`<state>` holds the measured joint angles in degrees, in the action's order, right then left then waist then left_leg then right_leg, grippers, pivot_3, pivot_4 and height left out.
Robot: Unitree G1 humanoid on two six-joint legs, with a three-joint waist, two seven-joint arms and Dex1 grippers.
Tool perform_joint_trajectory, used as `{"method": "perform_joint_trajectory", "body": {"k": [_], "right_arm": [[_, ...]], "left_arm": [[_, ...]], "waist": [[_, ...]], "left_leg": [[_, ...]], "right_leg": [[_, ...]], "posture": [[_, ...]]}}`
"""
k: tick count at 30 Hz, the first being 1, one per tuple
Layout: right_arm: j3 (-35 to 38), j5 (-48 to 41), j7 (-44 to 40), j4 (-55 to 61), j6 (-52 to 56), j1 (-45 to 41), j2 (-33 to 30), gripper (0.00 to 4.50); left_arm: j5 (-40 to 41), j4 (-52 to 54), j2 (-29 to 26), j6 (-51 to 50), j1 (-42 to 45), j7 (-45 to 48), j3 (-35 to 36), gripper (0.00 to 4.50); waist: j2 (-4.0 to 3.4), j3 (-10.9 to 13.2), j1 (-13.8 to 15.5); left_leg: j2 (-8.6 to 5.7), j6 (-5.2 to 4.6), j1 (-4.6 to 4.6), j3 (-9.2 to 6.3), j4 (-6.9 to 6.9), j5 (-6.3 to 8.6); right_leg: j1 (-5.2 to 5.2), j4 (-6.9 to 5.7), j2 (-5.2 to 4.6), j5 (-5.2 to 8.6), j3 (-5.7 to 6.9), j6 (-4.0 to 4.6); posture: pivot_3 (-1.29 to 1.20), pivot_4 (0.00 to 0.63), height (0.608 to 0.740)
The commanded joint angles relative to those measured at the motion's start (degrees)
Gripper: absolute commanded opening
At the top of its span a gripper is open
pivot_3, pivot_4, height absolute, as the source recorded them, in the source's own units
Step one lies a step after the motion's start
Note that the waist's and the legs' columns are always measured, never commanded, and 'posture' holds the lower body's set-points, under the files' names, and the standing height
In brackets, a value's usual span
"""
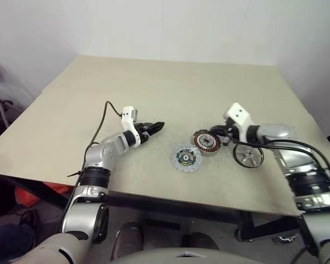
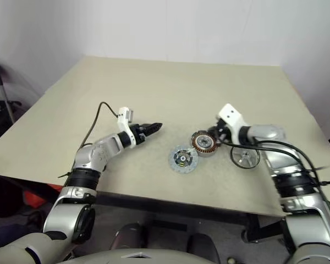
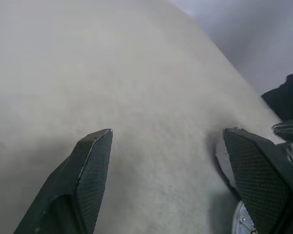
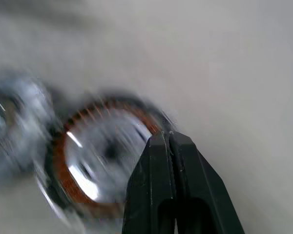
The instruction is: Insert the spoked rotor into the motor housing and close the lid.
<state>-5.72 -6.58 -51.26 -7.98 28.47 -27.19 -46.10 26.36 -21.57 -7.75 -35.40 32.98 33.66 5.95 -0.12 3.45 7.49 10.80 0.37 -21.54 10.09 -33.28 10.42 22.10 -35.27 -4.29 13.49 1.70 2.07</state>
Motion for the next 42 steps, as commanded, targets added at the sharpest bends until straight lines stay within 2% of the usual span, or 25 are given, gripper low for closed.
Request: {"method": "perform_joint_trajectory", "body": {"k": [1,6,10,12,16,20,24,27,34,42], "right_arm": [[4.27,3.14,2.51,-1.99,-2.16,0.75,-5.29,0.06],[9.39,3.05,2.46,-4.46,-1.85,6.16,-11.46,0.06],[13.5,2.18,2.1,-4.67,-1.7,12.18,-14.77,1.32],[18.24,-1.97,0.16,-4.33,-0.18,14.06,-14.39,1.95],[25.13,-10.35,-3.52,-8.25,6.02,15.99,-11.57,1.95],[28.07,-13.71,-4.05,-13.97,9.31,18.07,-8.28,1.95],[35.56,-23.31,-5.31,-19.27,17.72,16.97,-3.52,1.95],[36.49,-23.88,-4.57,-23.87,17.41,16.86,-2.35,1.95],[37.58,-24.81,-4.66,-32.88,16.25,13.61,-2.26,1.95],[33.63,-24.21,-12.55,-36.6,14.12,11.54,-1.59,1.95]], "left_arm": [[-0.28,4.7,-0.98,1.48,-1.3,0.72,-0.49,3.8],[0.22,8.33,-2.13,1.15,-3.48,0.5,-0.06,3.8],[0.13,8.32,-2.63,1.08,-3.8,0.51,0.0,3.8],[0.2,7.78,-2.55,0.98,-3.74,0.44,0.0,3.8],[-0.94,4.78,-1.83,2.13,-3.65,0.29,-0.62,3.8],[-1.82,4.24,-1.34,2.71,-4.02,0.62,-1.67,3.8],[-2.48,3.86,-1.36,3.28,-4.42,0.62,-1.82,3.8],[-2.65,4.21,-1.56,3.31,-4.8,0.73,-1.69,3.8],[-2.98,5.16,-1.93,3.33,-5.71,0.64,-1.84,3.8],[-3.53,4.12,-2.35,3.56,-6.05,0.51,-1.76,3.8]], "waist": [[0.0,0.0,-0.08],[0.0,0.01,-0.16],[-0.01,0.01,-0.12],[-0.04,0.0,-0.21],[-0.12,-0.03,-0.25],[-0.1,-0.04,0.06],[-0.4,-0.19,0.07],[-0.65,-0.35,0.09],[-0.63,-0.34,0.16],[-0.63,-0.34,0.0]], "left_leg": [[0.0,0.0,0.02,0.0,0.0,0.0],[0.01,-0.09,0.04,0.01,0.0,0.05],[0.01,-0.15,0.07,0.01,0.0,0.08],[0.0,-0.16,0.07,0.02,-0.01,0.09],[0.01,-0.17,0.16,0.05,-0.03,0.09],[0.05,-0.18,0.33,0.02,-0.04,0.09],[-0.01,-0.25,0.29,0.04,-0.1,0.13],[0.0,-0.26,0.31,0.04,-0.1,0.13],[0.01,-0.22,0.35,0.04,-0.11,0.12],[0.08,-0.23,0.48,0.02,-0.1,0.13]], "right_leg": [[0.0,0.0,0.0,0.0,0.0,0.0],[-0.01,-0.02,0.01,0.0,0.0,0.0],[-0.06,0.05,0.01,0.01,0.01,-0.01],[-0.06,0.05,0.01,0.01,0.01,-0.01],[-0.12,0.02,0.01,0.01,-0.01,-0.02],[-0.39,0.07,0.02,0.01,0.1,-0.01],[-0.37,0.07,-0.02,0.01,0.09,-0.01],[-0.37,0.07,-0.02,0.01,0.1,-0.01],[-0.46,0.09,-0.03,0.02,0.14,-0.02],[-0.74,0.31,-0.05,0.02,0.36,-0.04]], "posture": [[0.0,0.0,0.74],[0.0,0.0,0.74],[0.0,0.0,0.74],[0.0,0.0,0.74],[0.0,0.0,0.74],[0.0,0.0,0.74],[0.0,0.0,0.74],[0.0,0.0,0.74],[0.0,0.0,0.74],[0.0,0.0,0.74]]}}
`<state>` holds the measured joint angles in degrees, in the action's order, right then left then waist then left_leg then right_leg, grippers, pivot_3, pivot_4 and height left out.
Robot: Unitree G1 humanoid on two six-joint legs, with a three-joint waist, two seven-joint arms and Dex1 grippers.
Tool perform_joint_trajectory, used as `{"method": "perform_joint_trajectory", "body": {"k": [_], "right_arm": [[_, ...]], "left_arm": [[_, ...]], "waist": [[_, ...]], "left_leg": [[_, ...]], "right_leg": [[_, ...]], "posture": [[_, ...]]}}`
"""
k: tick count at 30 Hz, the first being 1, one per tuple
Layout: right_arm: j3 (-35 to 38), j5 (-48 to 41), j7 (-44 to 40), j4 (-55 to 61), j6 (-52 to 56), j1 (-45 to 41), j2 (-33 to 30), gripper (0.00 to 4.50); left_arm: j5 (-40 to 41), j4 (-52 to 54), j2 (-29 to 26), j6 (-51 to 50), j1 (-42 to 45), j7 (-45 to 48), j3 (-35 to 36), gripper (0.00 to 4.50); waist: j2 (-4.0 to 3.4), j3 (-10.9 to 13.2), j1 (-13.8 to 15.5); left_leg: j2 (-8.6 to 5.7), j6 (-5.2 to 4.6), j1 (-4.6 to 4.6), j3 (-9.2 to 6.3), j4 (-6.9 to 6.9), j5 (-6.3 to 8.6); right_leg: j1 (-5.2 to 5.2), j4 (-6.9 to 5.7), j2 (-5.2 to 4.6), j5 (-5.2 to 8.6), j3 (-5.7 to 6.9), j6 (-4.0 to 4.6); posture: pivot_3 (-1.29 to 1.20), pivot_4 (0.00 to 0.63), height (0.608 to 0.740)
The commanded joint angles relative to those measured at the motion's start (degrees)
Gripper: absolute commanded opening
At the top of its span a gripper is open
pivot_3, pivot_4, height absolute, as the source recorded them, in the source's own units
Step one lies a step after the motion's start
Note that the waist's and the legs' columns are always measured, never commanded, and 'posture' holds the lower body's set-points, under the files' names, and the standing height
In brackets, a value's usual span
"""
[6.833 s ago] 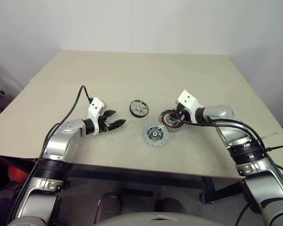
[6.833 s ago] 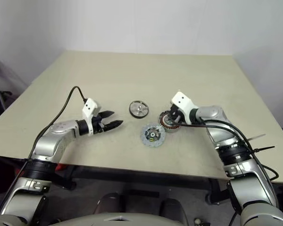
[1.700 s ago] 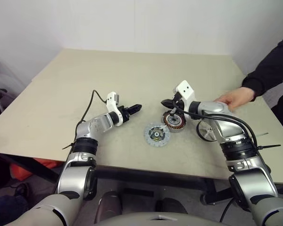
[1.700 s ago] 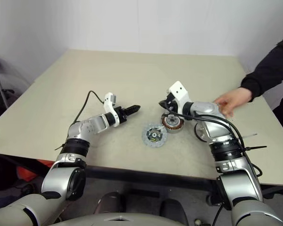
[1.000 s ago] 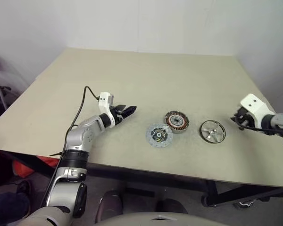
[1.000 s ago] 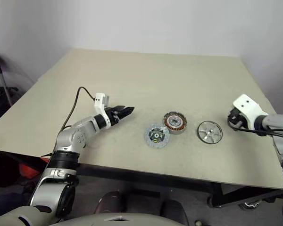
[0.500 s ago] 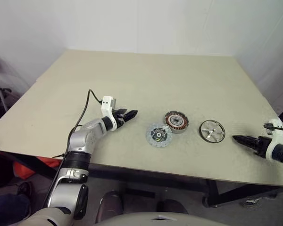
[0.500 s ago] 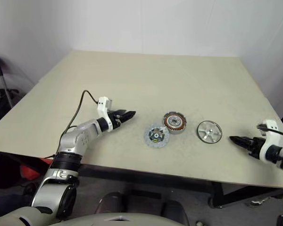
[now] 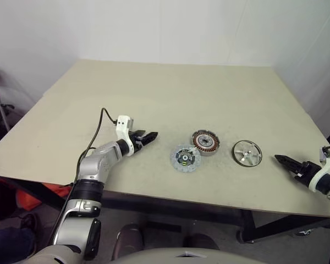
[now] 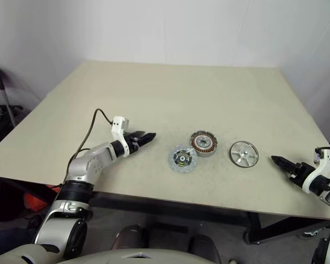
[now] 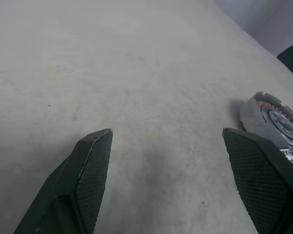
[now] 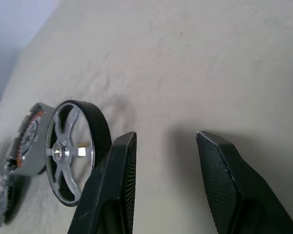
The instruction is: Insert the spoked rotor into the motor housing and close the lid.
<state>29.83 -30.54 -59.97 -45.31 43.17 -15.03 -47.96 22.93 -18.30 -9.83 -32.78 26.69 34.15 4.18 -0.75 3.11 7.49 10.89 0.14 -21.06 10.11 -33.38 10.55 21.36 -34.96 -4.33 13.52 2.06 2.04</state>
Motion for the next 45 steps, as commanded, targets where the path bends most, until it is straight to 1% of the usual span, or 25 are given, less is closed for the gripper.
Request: {"method": "perform_joint_trajectory", "body": {"k": [1,4,10,19,26,29,30,31,32,33,37,41,45], "right_arm": [[-2.73,-0.27,-5.02,1.66,-0.63,-0.19,0.56,1.95],[-4.38,-0.21,-6.61,3.48,-1.2,0.52,1.63,1.95],[-5.77,0.42,-6.21,1.98,-2.54,-0.58,3.28,1.95],[-9.23,1.19,-8.32,2.53,-2.66,-1.49,6.39,1.95],[-10.39,1.78,-9.7,1.9,-3.48,-1.74,7.79,1.95],[-10.44,2.02,-10.06,1.28,-3.86,-1.82,7.9,1.35],[-10.42,2.12,-10.17,1.14,-3.9,-1.86,7.91,1.06],[-10.38,2.2,-10.25,1.04,-3.93,-1.9,7.92,0.69],[-10.32,2.23,-10.34,0.96,-3.92,-1.94,7.93,0.41],[-10.26,2.2,-10.39,0.91,-3.88,-2.02,7.95,0.23],[-10.14,1.83,-9.63,1.86,-3.34,-2.32,8.22,0.24],[-9.12,-0.35,-8.28,4.74,1.14,-3.65,8.77,0.24],[-9.06,-4.45,-5.71,13.87,10.52,-5.61,10.46,0.24]], "left_arm": [[-0.21,0.81,-0.22,0.96,0.18,-0.02,-0.06,3.8],[-0.44,0.91,0.0,0.96,-0.14,-0.02,-0.15,3.8],[-0.84,0.89,-0.09,1.04,-0.41,0.03,-0.2,3.8],[-0.99,0.45,-0.47,1.2,-0.02,0.49,0.05,3.8],[2.89,4.84,-1.14,-2.85,-0.98,6.34,-0.81,3.8],[4.02,6.63,-2.12,-3.97,-1.4,9.05,-1.5,3.8],[4.04,6.9,-2.51,-4.06,-1.42,9.68,-1.78,3.8],[4.04,7.06,-2.86,-4.1,-1.41,10.27,-2.0,3.8],[4.07,7.27,-3.29,-4.11,-1.42,10.96,-2.22,3.8],[3.92,7.3,-3.75,-3.97,-1.37,11.52,-2.49,3.8],[5.41,8.53,-5.16,-5.03,-1.29,14.94,-3.03,3.8],[6.76,10.21,-6.09,-5.56,-1.49,17.91,-3.69,3.8],[6.06,9.71,-6.37,-4.7,-1.25,17.85,-4.3,3.8]], "waist": [[-0.01,0.0,0.0],[-0.01,-0.01,0.0],[0.04,0.0,-0.04],[0.42,-0.1,-0.48],[0.74,-0.17,-0.56],[0.89,-0.17,-0.63],[1.03,-0.16,-0.66],[1.14,-0.15,-0.7],[1.25,-0.11,-0.72],[1.25,-0.09,-0.72],[1.22,-0.07,-0.68],[1.24,-0.06,-0.91],[1.06,0.03,-1.99]], "left_leg": [[0.0,-0.01,-0.01,0.0,0.0,0.01],[0.06,-0.04,-0.04,-0.02,0.06,0.02],[0.05,-0.11,-0.06,-0.02,0.06,0.07],[0.21,-0.05,0.13,-0.02,0.08,0.04],[0.53,0.09,0.19,-0.02,0.11,-0.03],[0.63,0.19,0.32,-0.01,0.21,-0.08],[0.67,0.2,0.43,-0.01,0.22,-0.09],[0.72,0.22,0.58,0.0,0.24,-0.1],[0.74,0.24,0.69,0.02,0.25,-0.11],[0.77,0.25,0.91,0.04,0.26,-0.11],[0.76,0.27,1.1,0.05,0.3,-0.11],[0.78,0.29,1.08,0.07,0.38,-0.13],[0.76,0.4,1.03,0.09,0.6,-0.19]], "right_leg": [[0.0,0.0,0.0,0.0,0.03,0.0],[0.02,0.05,0.01,0.0,0.13,0.01],[-0.02,0.14,0.0,0.0,0.15,0.02],[-0.15,0.15,0.01,0.01,0.33,0.0],[-0.2,0.21,0.01,0.01,0.86,0.04],[-0.24,0.21,0.02,0.03,0.98,0.11],[-0.32,0.21,0.02,0.04,1.01,0.12],[-0.43,0.25,0.02,0.13,1.04,-0.01],[-0.51,0.29,0.02,0.24,1.05,-0.18],[-0.69,0.38,0.01,0.25,1.07,-0.21],[-0.81,0.45,-0.03,0.27,1.09,-0.25],[-0.75,0.44,-0.02,0.27,1.09,-0.23],[-0.57,0.35,-0.01,0.23,1.09,-0.16]], "posture": [[0.0,0.0,0.74],[0.0,0.0,0.74],[0.0,0.0,0.74],[0.0,0.0,0.74],[0.0,0.0,0.74],[0.0,0.0,0.74],[0.0,0.0,0.74],[0.0,0.0,0.74],[0.0,0.0,0.74],[0.0,0.0,0.74],[0.0,0.0,0.74],[0.0,0.0,0.74],[0.0,0.0,0.74]]}}
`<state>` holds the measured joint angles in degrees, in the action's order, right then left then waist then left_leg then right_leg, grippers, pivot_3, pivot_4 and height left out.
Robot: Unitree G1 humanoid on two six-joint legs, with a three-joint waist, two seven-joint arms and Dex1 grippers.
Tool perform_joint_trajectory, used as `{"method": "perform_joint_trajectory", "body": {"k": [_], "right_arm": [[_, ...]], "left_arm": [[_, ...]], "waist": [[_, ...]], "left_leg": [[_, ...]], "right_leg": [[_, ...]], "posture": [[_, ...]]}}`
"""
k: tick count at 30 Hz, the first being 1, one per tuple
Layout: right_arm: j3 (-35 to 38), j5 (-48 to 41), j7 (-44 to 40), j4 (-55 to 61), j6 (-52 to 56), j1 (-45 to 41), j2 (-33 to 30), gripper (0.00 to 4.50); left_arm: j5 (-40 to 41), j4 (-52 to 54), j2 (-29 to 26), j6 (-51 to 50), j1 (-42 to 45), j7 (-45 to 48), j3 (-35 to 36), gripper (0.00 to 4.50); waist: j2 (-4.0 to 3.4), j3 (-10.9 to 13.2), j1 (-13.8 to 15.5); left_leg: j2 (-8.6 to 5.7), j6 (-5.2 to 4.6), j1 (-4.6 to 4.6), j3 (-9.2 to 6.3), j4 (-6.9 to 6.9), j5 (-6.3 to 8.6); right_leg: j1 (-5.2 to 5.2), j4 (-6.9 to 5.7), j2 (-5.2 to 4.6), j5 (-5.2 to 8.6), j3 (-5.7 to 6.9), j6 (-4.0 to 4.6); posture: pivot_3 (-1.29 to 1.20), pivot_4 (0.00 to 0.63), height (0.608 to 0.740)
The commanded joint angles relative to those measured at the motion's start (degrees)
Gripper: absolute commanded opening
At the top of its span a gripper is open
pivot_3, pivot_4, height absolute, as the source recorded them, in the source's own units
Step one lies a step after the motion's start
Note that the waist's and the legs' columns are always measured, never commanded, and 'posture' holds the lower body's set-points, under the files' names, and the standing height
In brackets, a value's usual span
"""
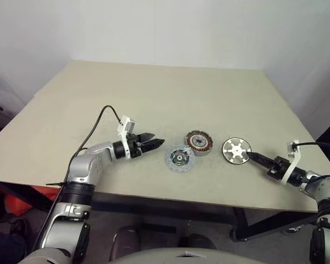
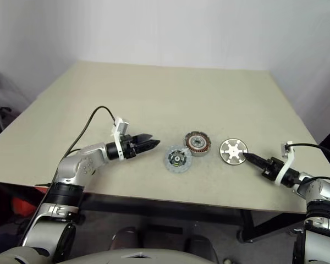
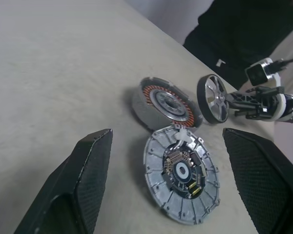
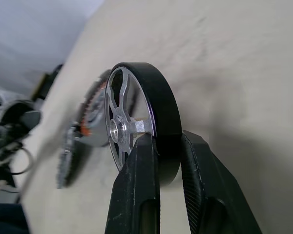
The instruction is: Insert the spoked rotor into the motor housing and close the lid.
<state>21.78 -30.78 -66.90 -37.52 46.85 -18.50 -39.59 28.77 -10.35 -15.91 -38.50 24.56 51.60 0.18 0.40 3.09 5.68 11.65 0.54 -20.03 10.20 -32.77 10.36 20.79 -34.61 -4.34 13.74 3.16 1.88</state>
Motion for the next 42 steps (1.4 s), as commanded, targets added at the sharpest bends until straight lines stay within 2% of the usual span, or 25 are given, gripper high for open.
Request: {"method": "perform_joint_trajectory", "body": {"k": [1,6,10,15,20,28,42], "right_arm": [[-0.93,-4.88,2.09,7.76,8.62,-2.41,2.44,0.24],[0.91,-9.44,10.81,16.82,19.94,-8.4,5.07,0.24],[2.76,-12.71,16.7,20.93,27.01,-13.09,6.37,0.24],[-1.25,-11.04,24.28,23.18,33.85,-17.04,7.16,0.24],[-2.16,-10.94,24.81,21.82,34.4,-17.61,5.29,0.24],[-4.11,-10.44,23.95,20.89,33.48,-16.4,2.5,0.24],[-6.28,-7.55,24.09,17.22,29.57,-14.37,2.19,0.24]], "left_arm": [[0.04,1.55,-0.27,1.23,0.94,0.21,-0.38,3.8],[-0.06,1.76,-0.18,1.78,0.52,-0.06,-0.76,3.8],[-0.12,2.52,-0.12,2.01,-0.39,-0.46,-0.91,3.8],[-0.72,2.74,-0.1,3.06,-1.43,-1.36,-1.06,3.8],[-0.95,3.13,0.2,3.48,-2.13,-2.33,-1.07,3.8],[-0.94,4.8,0.26,3.33,-3.4,-3.36,-1.47,3.8],[-0.87,4.76,0.23,3.26,-3.05,-4.11,-1.69,3.8]], "waist": [[-0.21,0.1,-0.26],[-1.05,0.26,0.21],[-1.11,0.22,1.25],[-1.12,0.21,2.09],[-1.13,0.21,3.14],[-1.14,0.2,3.1],[-1.16,0.19,3.07]], "left_leg": [[0.0,0.04,-0.02,0.02,0.07,-0.03],[-0.1,0.12,-0.56,0.04,0.23,-0.09],[-0.14,0.24,-1.33,0.02,0.14,-0.18],[-0.13,0.24,-1.5,0.03,0.13,-0.17],[-0.16,0.33,-1.49,0.03,0.1,-0.21],[-0.16,0.38,-1.44,0.01,0.05,-0.24],[-0.14,0.38,-1.42,-0.01,-0.18,-0.24]], "right_leg": [[0.08,-0.02,0.01,-0.01,0.0,0.03],[0.68,-0.13,0.02,-0.22,0.0,0.51],[1.36,-0.18,0.01,-0.25,0.0,0.56],[1.49,-0.17,0.01,-0.24,0.0,0.57],[1.46,-0.21,-0.04,-0.24,0.0,0.55],[1.42,-0.31,-0.03,-0.26,0.0,0.52],[1.41,-0.52,-0.04,-0.26,-0.01,0.52]], "posture": [[0.0,0.0,0.74],[0.0,0.0,0.74],[0.0,0.0,0.74],[0.0,0.0,0.74],[0.0,0.0,0.74],[0.0,0.0,0.74],[0.0,0.0,0.74]]}}
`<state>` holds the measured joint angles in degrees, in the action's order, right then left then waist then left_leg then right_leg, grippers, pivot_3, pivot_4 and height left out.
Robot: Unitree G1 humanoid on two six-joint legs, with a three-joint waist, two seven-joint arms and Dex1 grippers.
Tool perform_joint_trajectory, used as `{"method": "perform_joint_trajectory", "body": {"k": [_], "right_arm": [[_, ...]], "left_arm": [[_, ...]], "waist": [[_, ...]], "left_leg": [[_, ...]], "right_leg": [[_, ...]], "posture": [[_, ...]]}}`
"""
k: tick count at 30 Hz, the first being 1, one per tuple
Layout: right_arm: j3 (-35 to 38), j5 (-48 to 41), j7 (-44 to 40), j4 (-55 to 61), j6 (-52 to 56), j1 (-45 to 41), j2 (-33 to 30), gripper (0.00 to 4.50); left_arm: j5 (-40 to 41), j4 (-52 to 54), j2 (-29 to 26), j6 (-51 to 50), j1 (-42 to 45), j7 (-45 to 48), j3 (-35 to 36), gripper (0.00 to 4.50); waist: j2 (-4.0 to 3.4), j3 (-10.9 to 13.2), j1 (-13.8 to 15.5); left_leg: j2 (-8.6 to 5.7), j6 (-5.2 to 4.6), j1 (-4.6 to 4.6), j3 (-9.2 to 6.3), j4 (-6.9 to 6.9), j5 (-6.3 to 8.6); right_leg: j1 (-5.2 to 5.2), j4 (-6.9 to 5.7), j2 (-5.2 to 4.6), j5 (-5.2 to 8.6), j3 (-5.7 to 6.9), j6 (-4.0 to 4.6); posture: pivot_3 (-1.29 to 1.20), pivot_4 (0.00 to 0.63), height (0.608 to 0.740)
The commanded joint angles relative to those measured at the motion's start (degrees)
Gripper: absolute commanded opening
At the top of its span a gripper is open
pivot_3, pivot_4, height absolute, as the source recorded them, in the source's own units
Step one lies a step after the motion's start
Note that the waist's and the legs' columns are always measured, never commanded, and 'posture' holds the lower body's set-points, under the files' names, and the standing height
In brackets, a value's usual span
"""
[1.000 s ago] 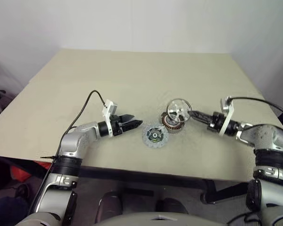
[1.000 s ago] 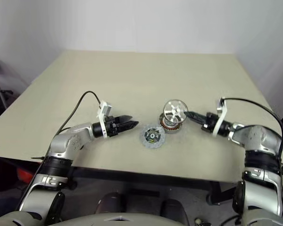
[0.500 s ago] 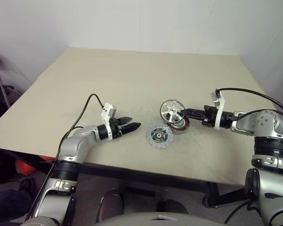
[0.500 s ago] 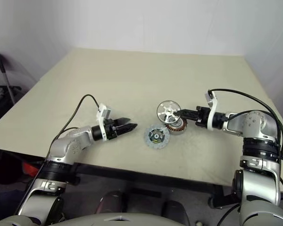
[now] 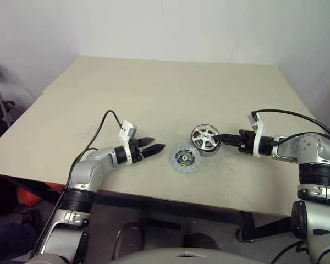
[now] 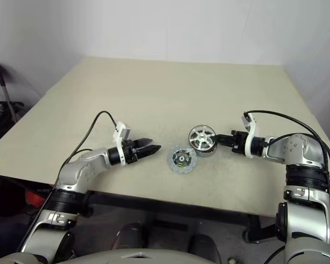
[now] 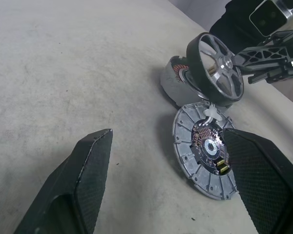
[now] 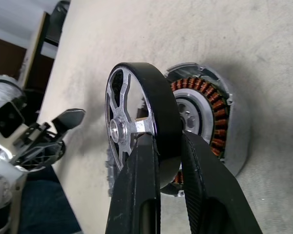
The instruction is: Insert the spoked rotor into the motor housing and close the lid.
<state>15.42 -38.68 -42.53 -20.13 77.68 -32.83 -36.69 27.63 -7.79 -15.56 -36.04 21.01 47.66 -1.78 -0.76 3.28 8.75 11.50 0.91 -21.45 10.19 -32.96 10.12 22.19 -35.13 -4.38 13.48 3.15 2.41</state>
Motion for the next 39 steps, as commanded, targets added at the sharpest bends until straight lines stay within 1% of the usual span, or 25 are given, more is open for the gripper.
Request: {"method": "perform_joint_trajectory", "body": {"k": [1,7,8,12,19,25,27,29,31,34,39], "right_arm": [[0.05,0.43,-0.27,-0.36,-1.37,-0.14,-0.74,0.24],[-0.12,1.73,1.6,-2.75,-1.73,-1.27,-0.12,0.24],[-0.22,1.97,1.88,-3.13,-1.97,-1.36,-0.03,1.0],[1.82,1.6,2.43,-2.54,-5.17,-2.11,1.26,2.29],[4.62,1.33,2.45,-3.45,-13.21,-2.7,2.35,2.29],[4.96,0.95,0.24,-0.07,-16.76,-0.4,1.79,2.29],[3.93,1.35,-1.37,2.67,-18.8,1.15,1.31,2.29],[1.23,2.69,-2.63,6.08,-20.62,3.15,1.1,2.29],[-1.84,5.05,-3.01,8.41,-23.57,4.79,1.27,2.29],[-7.98,10.72,-2.2,12.87,-31.07,7.27,2.13,2.29],[-9.95,12.95,-1.07,12.56,-35.01,6.86,4.13,2.29]], "left_arm": [[0.3,2.22,-0.15,0.77,0.48,-0.17,0.29,3.8],[-0.03,1.37,-0.34,1.3,0.88,-0.36,0.53,3.8],[-0.08,1.21,-0.35,1.39,0.99,-0.41,0.59,3.8],[-0.13,0.75,-0.39,1.61,1.27,-0.47,0.6,3.8],[-0.39,-0.03,-0.35,2.14,1.5,-0.31,0.35,3.8],[-0.52,0.21,-0.47,2.19,1.48,-0.21,0.37,3.8],[-0.61,0.21,-0.45,2.21,1.49,-0.16,0.36,3.8],[-0.73,0.21,-0.36,2.25,1.45,-0.14,0.27,3.8],[-0.87,0.11,-0.26,2.3,1.55,-0.18,0.17,3.8],[-1.05,-0.28,-0.08,2.47,1.99,-0.28,0.17,3.8],[-1.22,-0.61,-0.11,2.57,2.32,-0.38,0.25,3.8]], "waist": [[0.0,0.0,0.0],[-0.01,-0.01,-0.01],[0.0,-0.01,-0.02],[-0.02,-0.02,-0.1],[-0.02,-0.02,0.02],[-0.02,-0.02,-0.05],[-0.02,-0.02,-0.03],[-0.02,-0.02,-0.03],[-0.02,-0.02,-0.05],[-0.02,-0.02,-0.2],[-0.02,-0.02,-0.37]], "left_leg": [[0.0,0.0,0.0,0.0,-0.02,0.0],[0.0,0.04,0.16,-0.01,-0.11,-0.02],[0.0,0.05,0.22,-0.01,-0.11,-0.03],[0.0,0.07,0.33,-0.01,-0.12,-0.04],[-0.02,0.09,0.26,-0.01,-0.15,-0.06],[-0.01,0.06,0.2,-0.01,-0.13,-0.04],[-0.02,0.06,0.19,-0.01,-0.13,-0.04],[-0.02,0.06,0.19,-0.01,-0.14,-0.04],[-0.01,0.06,0.22,-0.02,-0.14,-0.04],[0.0,0.07,0.25,-0.02,-0.14,-0.04],[-0.01,0.08,0.24,-0.02,-0.13,-0.05]], "right_leg": [[0.0,-0.02,0.0,0.0,0.0,0.0],[-0.11,-0.2,-0.01,0.0,-0.02,0.0],[-0.16,-0.21,-0.01,0.01,-0.02,0.0],[-0.22,-0.25,-0.01,0.01,-0.03,0.0],[-0.17,-0.31,-0.04,0.01,-0.03,0.0],[-0.1,-0.3,-0.02,0.01,-0.04,0.01],[-0.1,-0.3,-0.02,0.01,-0.04,0.01],[-0.1,-0.3,-0.03,0.01,-0.03,0.01],[-0.12,-0.3,-0.03,0.01,-0.04,0.01],[-0.13,-0.3,-0.02,0.02,-0.03,0.0],[-0.11,-0.3,-0.03,0.02,-0.04,0.0]], "posture": [[0.0,0.0,0.74],[0.0,0.0,0.74],[0.0,0.0,0.74],[0.0,0.0,0.74],[0.0,0.0,0.74],[0.0,0.0,0.74],[0.0,0.0,0.74],[0.0,0.0,0.74],[0.0,0.0,0.74],[0.0,0.0,0.74],[0.0,0.0,0.74]]}}
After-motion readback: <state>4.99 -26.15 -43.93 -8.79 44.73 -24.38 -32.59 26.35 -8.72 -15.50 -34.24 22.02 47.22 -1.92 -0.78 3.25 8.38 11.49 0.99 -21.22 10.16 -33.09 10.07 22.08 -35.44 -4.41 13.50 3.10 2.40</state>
